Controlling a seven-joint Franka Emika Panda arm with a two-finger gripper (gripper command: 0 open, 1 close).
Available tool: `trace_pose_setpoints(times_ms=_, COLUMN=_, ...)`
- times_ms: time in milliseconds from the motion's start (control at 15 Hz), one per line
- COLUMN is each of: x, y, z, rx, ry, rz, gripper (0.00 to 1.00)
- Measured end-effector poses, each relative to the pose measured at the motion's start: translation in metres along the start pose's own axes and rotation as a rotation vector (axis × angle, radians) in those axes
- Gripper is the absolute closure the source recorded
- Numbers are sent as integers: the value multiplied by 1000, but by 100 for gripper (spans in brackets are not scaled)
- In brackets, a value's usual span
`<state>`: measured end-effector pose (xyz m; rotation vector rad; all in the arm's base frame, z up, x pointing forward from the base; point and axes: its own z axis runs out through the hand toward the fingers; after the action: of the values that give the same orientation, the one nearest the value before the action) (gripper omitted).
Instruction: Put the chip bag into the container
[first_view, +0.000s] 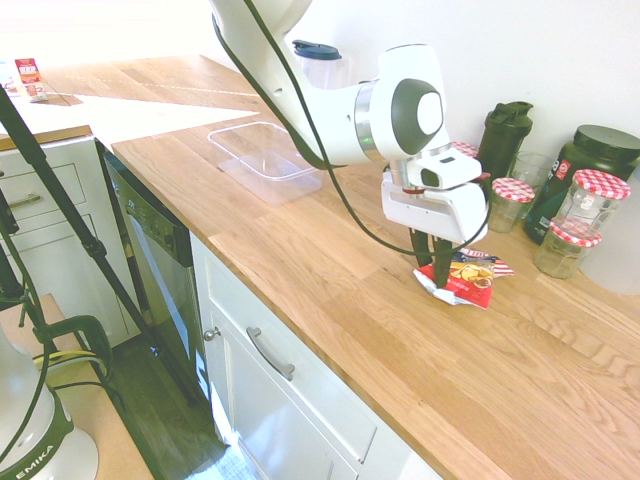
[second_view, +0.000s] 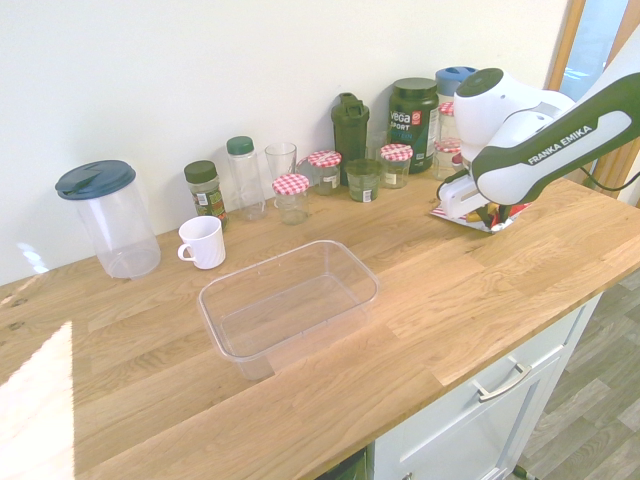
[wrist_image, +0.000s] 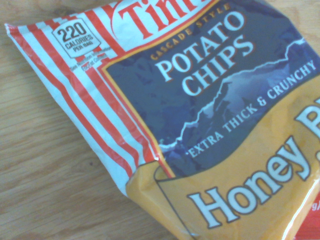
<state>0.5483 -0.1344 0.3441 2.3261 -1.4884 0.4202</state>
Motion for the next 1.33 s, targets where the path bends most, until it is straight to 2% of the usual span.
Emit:
trace_pose_setpoints(times_ms=333, x=-5, y=-8, z=-18, rx=31, ry=22, rz=2, gripper=100)
trace_pose_setpoints(times_ms=600, x=-24, y=-7, z=-74, rx=110, ry=62, rz=-12, gripper=100)
trace_pose_setpoints(times_ms=1067, x=-139, y=1, z=-232, rx=250, ry=188, rz=-72, gripper=100)
trace_pose_setpoints(times_ms=1333, x=-197, y=-4, z=-277, rx=257, ry=239, rz=-107, gripper=100)
